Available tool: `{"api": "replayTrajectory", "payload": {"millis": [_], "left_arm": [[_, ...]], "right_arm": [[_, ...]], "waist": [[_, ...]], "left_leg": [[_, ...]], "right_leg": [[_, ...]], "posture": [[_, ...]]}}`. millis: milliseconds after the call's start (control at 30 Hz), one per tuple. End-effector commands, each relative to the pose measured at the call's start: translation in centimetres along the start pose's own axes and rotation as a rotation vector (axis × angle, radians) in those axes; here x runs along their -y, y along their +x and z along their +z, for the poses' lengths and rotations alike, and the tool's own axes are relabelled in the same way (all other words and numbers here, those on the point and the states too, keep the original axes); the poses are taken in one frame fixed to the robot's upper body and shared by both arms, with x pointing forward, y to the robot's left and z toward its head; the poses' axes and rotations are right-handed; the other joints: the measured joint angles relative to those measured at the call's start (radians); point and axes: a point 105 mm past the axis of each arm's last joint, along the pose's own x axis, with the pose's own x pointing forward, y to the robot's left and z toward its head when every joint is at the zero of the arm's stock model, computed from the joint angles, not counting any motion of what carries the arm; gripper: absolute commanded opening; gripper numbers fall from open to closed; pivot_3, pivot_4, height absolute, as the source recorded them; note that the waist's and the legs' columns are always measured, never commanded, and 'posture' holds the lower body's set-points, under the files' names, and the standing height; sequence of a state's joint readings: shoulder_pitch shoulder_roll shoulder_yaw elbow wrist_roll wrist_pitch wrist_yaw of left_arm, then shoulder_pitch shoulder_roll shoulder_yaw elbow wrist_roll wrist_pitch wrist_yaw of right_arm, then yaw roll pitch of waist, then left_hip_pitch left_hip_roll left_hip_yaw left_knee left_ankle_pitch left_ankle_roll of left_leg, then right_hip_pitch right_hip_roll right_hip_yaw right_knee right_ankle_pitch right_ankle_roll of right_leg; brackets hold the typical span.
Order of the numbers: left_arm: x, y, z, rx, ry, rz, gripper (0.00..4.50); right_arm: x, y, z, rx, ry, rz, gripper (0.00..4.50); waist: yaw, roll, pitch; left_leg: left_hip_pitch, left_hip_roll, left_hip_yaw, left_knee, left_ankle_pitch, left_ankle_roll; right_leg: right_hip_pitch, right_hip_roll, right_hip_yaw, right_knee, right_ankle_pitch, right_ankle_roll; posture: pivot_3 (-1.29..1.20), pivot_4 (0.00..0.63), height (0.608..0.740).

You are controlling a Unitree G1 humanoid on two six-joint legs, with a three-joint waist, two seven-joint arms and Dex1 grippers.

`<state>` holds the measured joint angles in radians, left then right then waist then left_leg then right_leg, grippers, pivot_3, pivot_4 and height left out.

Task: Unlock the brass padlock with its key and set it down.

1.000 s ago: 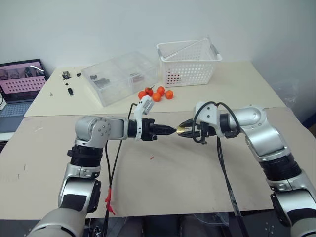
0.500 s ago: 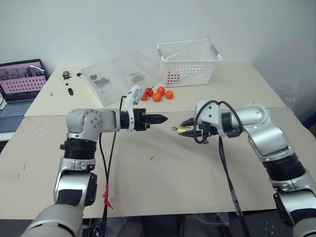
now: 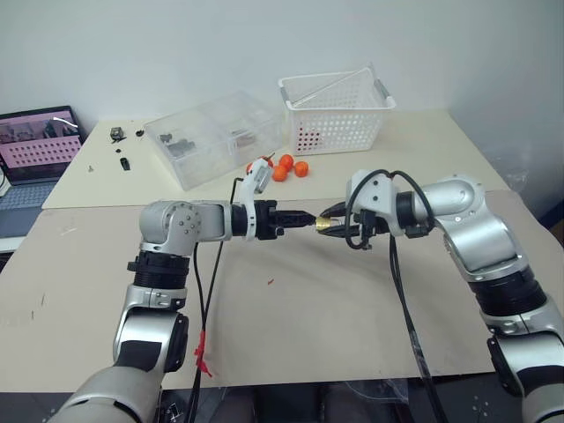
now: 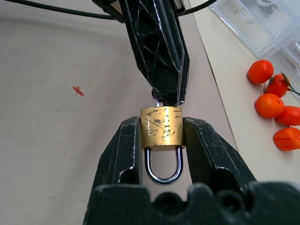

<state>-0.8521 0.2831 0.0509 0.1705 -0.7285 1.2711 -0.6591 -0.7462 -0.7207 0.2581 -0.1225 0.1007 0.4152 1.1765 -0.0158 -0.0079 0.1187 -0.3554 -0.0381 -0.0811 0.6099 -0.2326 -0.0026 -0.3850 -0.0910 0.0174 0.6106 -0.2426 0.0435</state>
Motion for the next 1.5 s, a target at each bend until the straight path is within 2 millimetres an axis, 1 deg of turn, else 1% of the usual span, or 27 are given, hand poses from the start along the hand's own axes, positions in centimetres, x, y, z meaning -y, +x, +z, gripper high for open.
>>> {"api": "replayTrajectory", "payload": {"millis": [33, 400, 567, 900, 1033, 1267, 1500], "left_arm": [[0.86, 0.01, 0.81, 0.020, 0.038, -0.022, 0.97], [1.49, 0.03, 0.89, 0.012, 0.042, -0.042, 0.97], [1.00, -0.02, 0.86, 0.004, 0.052, -0.022, 0.97], [1.16, 0.09, 1.22, 0.021, 0.053, -0.032, 0.97], [1.21, 0.00, 1.47, 0.037, 0.043, -0.040, 0.03], [1.46, -0.05, 1.42, 0.027, 0.049, -0.051, 0.03], [0.93, -0.34, 1.53, 0.010, 0.093, -0.019, 0.03]], "right_arm": [[0.96, -0.83, 1.35, 0.022, -0.050, -0.040, 0.91], [1.09, -0.81, 1.19, 0.018, -0.045, -0.041, 0.91], [1.14, -0.85, 1.10, 0.015, -0.045, -0.041, 0.91], [1.19, -0.87, 1.25, 0.018, -0.051, -0.041, 0.91], [1.18, -0.86, 1.28, 0.017, -0.052, -0.040, 0.91], [1.25, -0.94, 1.25, 0.013, -0.054, -0.040, 0.91], [1.28, -0.94, 1.31, 0.015, -0.054, -0.042, 0.91]], "waist": [[0.001, 0.000, 0.000], [0.001, 0.000, 0.000], [0.001, 0.000, 0.000], [0.001, 0.000, 0.000], [0.001, 0.000, 0.000], [0.001, 0.000, 0.000], [0.001, 0.000, 0.000]], "left_leg": [[0.000, 0.000, 0.000, 0.000, 0.000, 0.000], [0.000, 0.000, 0.000, 0.000, 0.000, 0.000], [0.000, 0.000, 0.000, 0.000, 0.000, 0.000], [0.000, 0.000, 0.000, 0.000, 0.000, 0.000], [0.000, 0.000, 0.000, 0.000, 0.000, 0.000], [0.000, 0.000, 0.000, 0.000, 0.000, 0.000], [0.000, 0.000, 0.000, 0.000, 0.000, 0.000]], "right_leg": [[0.000, 0.000, 0.000, 0.000, 0.000, 0.000], [0.000, 0.000, 0.000, 0.000, 0.000, 0.000], [0.000, 0.000, 0.000, 0.000, 0.000, 0.000], [0.000, 0.000, 0.000, 0.000, 0.000, 0.000], [0.000, 0.000, 0.000, 0.000, 0.000, 0.000], [0.000, 0.000, 0.000, 0.000, 0.000, 0.000], [0.000, 0.000, 0.000, 0.000, 0.000, 0.000]], "posture": [[0.00, 0.150, 0.740], [0.00, 0.150, 0.740], [0.00, 0.150, 0.740], [0.00, 0.150, 0.740], [0.00, 0.150, 0.740], [0.00, 0.150, 0.740], [0.00, 0.150, 0.740]]}}
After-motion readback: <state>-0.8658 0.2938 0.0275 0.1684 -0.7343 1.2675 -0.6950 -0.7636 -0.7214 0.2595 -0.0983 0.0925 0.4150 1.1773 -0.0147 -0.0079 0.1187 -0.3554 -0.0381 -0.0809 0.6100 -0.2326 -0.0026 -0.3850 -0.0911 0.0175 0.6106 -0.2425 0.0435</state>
